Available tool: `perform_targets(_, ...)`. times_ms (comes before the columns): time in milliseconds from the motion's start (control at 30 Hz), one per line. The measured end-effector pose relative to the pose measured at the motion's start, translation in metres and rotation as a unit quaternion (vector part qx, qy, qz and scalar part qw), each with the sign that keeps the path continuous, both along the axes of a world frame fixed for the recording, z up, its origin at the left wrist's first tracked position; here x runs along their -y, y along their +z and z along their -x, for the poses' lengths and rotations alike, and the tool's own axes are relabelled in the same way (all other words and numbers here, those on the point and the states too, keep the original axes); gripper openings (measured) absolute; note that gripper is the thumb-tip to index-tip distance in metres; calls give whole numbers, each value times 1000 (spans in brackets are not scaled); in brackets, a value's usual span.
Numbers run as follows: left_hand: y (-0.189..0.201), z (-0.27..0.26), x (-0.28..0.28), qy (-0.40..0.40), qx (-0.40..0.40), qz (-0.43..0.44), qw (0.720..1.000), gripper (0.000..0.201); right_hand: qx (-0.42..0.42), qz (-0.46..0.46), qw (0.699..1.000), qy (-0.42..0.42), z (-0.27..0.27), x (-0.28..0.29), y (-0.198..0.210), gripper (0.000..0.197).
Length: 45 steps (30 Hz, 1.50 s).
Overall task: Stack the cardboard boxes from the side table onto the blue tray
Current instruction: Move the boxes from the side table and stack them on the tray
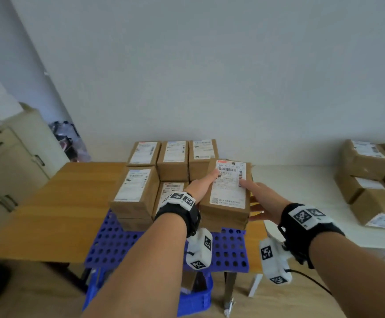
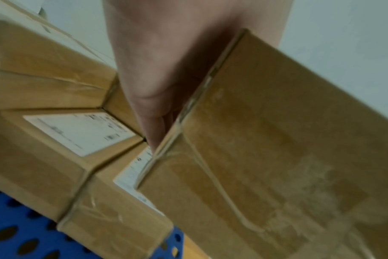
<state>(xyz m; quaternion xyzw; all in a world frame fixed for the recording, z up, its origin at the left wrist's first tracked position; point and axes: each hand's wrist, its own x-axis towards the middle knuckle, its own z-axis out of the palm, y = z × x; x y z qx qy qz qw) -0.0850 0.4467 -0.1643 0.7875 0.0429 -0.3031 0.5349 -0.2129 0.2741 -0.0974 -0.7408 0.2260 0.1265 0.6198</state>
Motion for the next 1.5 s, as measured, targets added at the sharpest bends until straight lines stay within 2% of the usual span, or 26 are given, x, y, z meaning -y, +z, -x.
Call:
perform_targets(133, 21, -6, -51, -1, 19, -6, 1000, 118, 15, -19, 1000, -18, -23, -51, -4, 43)
perform_targets(267, 61, 2, -91, -23, 96, -25, 995, 82, 24, -34, 998, -48, -43, -85, -11, 42)
perform_targets(433, 57, -17, -122, -13, 161, -40, 986, 47, 15, -36, 997, -64, -61, -111, -21, 47)
perform_targets(533, 54, -27, -131, 4, 201, -57, 978, 37, -2, -30, 998, -55, -74, -119, -27, 51)
perform_targets(700, 48, -42, -140, 39, 239, -105, 965, 47, -19, -21, 999, -32, -95, -126, -33, 50)
perform_targets(833, 43, -56, -143, 31, 246, -131, 960, 47, -29, -9, 999, -28, -111, -128, -39, 56)
perform_targets(1000, 36, -63, -142, 13, 275, -166, 947, 45, -50, -16, 998, -18, -124, -132, -46, 52)
perform_targets(1500, 29, -70, -145, 25, 276, -166, 946, 41, -73, -27, 997, 5, -130, -138, -45, 44)
